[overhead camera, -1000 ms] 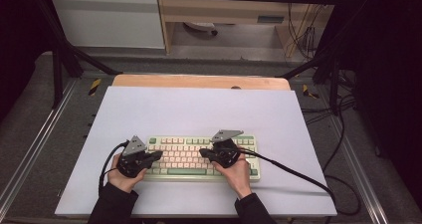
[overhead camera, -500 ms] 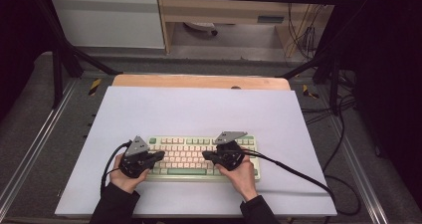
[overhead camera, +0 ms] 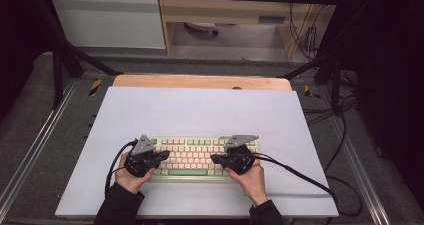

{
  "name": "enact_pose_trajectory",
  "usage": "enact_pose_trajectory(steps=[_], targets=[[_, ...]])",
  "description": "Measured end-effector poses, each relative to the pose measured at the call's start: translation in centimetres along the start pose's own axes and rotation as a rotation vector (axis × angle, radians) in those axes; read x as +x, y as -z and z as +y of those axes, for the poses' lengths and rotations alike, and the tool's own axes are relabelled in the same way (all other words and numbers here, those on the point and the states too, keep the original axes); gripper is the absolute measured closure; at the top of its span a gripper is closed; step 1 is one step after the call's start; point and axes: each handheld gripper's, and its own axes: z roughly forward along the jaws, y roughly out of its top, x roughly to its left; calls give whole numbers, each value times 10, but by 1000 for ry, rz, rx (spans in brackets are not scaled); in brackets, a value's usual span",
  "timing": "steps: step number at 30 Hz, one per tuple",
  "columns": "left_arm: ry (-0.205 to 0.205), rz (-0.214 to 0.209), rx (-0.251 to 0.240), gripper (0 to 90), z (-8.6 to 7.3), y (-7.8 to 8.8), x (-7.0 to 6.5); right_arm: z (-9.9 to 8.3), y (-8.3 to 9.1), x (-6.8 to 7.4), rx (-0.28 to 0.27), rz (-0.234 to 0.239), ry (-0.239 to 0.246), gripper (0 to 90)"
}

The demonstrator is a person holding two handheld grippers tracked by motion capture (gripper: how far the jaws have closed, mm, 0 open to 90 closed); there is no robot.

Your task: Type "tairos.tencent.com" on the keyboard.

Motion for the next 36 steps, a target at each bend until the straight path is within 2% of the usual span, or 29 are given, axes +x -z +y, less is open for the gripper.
enact_pose_trajectory(steps=[9, 26, 36], targets=[[2, 4, 4, 900, 7, -7, 0, -4, 2, 0, 4, 2, 7, 900], [-3, 11, 45, 900, 9, -36, -5, -6, 5, 1, 3, 5, 11, 900], [-12, 13, 51, 900, 7, -40, -6, -6, 5, 2, 0, 7, 13, 900]])
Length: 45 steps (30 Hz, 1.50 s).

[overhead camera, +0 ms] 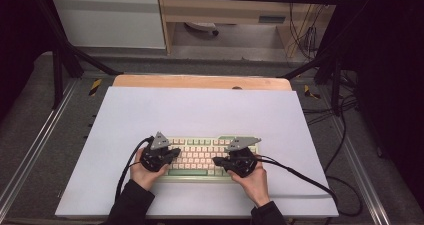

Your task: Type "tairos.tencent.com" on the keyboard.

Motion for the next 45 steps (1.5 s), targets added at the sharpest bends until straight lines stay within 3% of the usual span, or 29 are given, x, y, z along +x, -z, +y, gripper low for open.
enact_pose_trajectory(steps=[15, 29, 34, 45], targets=[[-8, -5, 4, 900, -2, -1, -1, 0, 2, 1, 1, -1, 0, 900], [2, -15, -32, 900, -6, 25, 3, 3, 6, 0, -18, -9, 4, 900], [21, -17, -34, 900, -12, 34, 8, 3, 6, 0, -17, -11, -1, 900], [21, 0, -24, 900, -22, 44, 14, 7, 6, -3, -38, -9, -18, 900]])
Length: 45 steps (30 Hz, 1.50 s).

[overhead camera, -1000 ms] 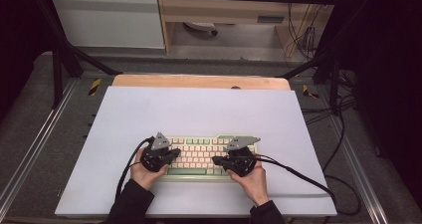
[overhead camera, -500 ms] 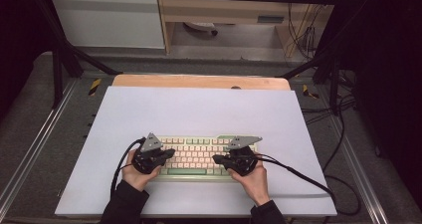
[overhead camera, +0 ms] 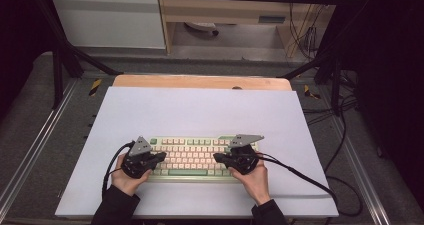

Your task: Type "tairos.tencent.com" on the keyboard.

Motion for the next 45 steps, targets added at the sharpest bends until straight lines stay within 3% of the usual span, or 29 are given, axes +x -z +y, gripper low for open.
enact_pose_trajectory(steps=[16, 30, 45], targets=[[18, 1, -3, 900, -14, 10, 7, 8, -13, -2, -4, -22, -9, 900], [22, 0, -8, 900, -18, 12, 9, 14, -41, 1, 25, -42, -5, 900], [21, -3, -9, 900, -18, 12, 10, 8, -52, -3, 69, -71, -9, 900]])
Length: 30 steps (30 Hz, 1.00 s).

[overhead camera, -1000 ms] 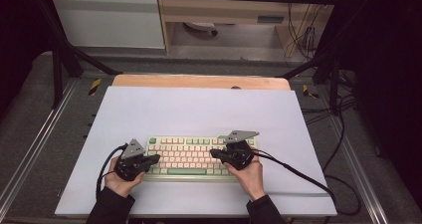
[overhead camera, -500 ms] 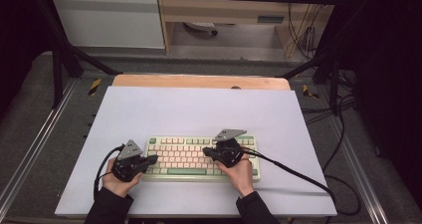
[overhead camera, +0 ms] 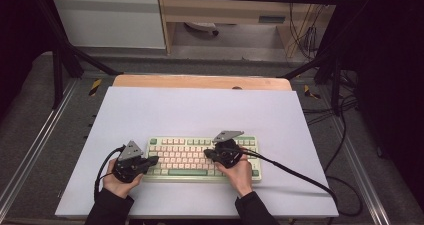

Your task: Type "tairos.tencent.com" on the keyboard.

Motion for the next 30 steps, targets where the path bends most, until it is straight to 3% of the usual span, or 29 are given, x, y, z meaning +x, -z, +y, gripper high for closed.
enact_pose_trajectory(steps=[11, 21, 30], targets=[[0, 1, -2, 900, 0, 0, 0, -1, 0, 1, -4, -2, 7, 900], [1, 1, -4, 900, 1, 1, -1, 5, 21, 5, -40, 17, 22, 900], [0, 1, -7, 900, 1, 1, -1, 7, 35, 6, -38, 22, 33, 900]])
